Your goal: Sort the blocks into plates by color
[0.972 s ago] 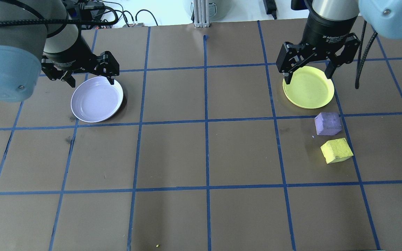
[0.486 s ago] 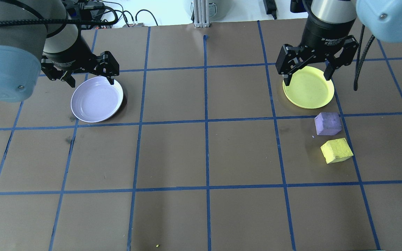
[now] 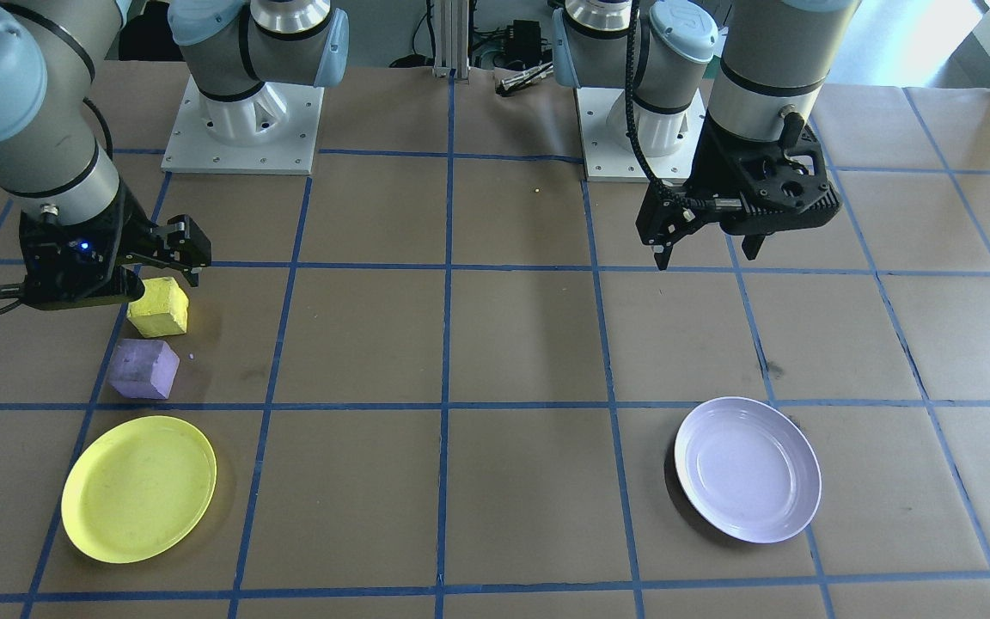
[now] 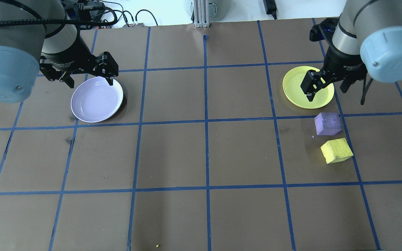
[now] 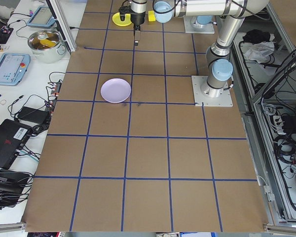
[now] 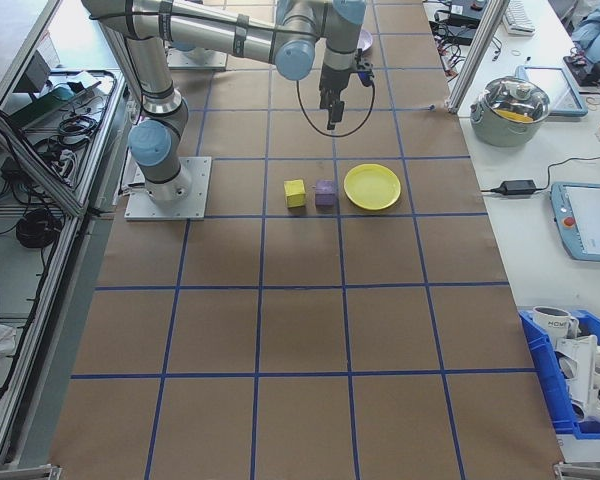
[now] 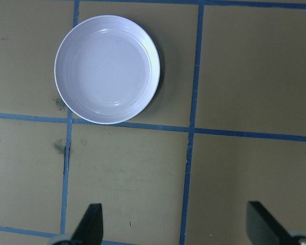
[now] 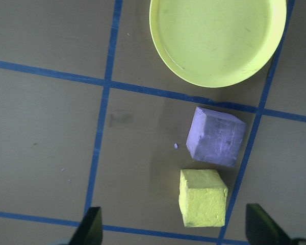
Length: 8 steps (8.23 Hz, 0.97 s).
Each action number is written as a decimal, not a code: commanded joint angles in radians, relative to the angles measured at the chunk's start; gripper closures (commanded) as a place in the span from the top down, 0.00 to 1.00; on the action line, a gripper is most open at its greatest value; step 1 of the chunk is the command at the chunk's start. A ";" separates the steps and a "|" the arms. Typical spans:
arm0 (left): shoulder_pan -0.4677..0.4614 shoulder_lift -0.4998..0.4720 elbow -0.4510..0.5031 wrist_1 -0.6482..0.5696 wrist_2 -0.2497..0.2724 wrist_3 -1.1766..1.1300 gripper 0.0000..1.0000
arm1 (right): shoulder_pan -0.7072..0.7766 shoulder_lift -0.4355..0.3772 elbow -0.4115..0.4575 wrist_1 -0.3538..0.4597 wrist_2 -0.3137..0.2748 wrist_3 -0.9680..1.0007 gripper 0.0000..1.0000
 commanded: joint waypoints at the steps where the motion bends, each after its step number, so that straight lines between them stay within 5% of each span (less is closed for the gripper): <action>1: -0.001 0.000 -0.001 -0.003 0.002 0.003 1.00 | -0.145 -0.006 0.280 -0.323 -0.014 -0.216 1.00; 3: 0.000 0.002 -0.014 0.000 -0.001 0.003 1.00 | -0.233 0.013 0.428 -0.469 -0.005 -0.312 1.00; 6: -0.001 0.002 -0.019 0.001 0.000 0.005 1.00 | -0.235 0.094 0.447 -0.468 -0.017 -0.315 1.00; 8: -0.001 0.002 -0.019 -0.002 0.003 0.005 1.00 | -0.235 0.096 0.445 -0.461 -0.020 -0.309 0.48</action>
